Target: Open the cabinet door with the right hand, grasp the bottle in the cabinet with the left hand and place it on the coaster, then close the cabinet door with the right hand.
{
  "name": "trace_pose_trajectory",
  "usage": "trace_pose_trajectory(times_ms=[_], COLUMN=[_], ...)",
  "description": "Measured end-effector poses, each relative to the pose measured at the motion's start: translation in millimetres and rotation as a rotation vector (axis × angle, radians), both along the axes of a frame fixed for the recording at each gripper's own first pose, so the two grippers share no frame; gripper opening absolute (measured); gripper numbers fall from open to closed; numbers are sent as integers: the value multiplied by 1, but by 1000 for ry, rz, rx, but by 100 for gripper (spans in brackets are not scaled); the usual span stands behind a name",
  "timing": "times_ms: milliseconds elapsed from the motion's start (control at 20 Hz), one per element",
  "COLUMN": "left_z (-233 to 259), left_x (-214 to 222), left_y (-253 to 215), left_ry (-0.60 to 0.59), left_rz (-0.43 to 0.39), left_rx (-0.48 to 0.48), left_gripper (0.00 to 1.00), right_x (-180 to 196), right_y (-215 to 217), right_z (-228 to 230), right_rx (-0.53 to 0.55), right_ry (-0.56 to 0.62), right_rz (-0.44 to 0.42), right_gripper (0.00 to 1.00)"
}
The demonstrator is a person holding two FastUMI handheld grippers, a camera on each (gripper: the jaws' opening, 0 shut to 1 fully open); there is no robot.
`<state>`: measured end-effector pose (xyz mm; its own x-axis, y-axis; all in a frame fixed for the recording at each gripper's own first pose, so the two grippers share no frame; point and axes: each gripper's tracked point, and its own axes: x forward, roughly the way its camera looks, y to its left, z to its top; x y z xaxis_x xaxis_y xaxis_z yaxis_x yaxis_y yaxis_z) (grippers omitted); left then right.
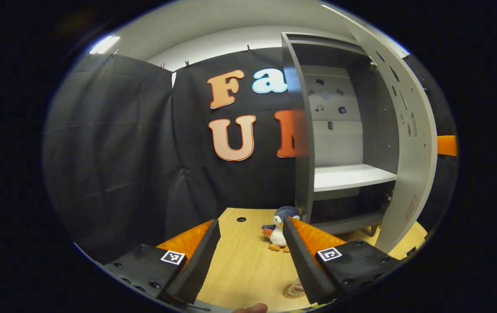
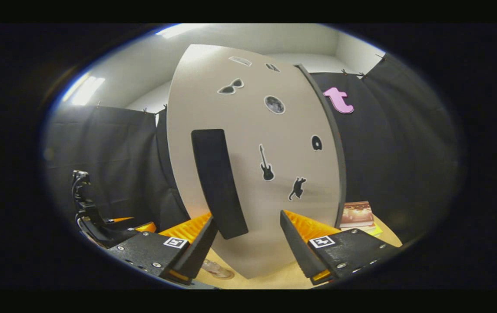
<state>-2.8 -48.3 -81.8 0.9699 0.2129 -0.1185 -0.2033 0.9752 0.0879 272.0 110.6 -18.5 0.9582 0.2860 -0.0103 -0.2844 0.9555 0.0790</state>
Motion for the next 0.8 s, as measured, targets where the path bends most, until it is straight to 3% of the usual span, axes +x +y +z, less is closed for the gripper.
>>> trace_pose_trajectory(times_ms=[250,750,800], left_z=[-8,-30,-31], left_x=[31,104,110], left_y=[37,62,62], left_ry=[-1,14,12], left_rz=[32,-6,-13], left_rx=[-19,-39,-42], left_gripper=[95,95,91], right_x=[40,94,95], right_y=[50,104,107], right_z=[6,6,3], right_rx=[-115,-154,-155], right_ry=[-45,-77,-75], right_rz=[-9,-39,-43], right_gripper=[92,93,93])
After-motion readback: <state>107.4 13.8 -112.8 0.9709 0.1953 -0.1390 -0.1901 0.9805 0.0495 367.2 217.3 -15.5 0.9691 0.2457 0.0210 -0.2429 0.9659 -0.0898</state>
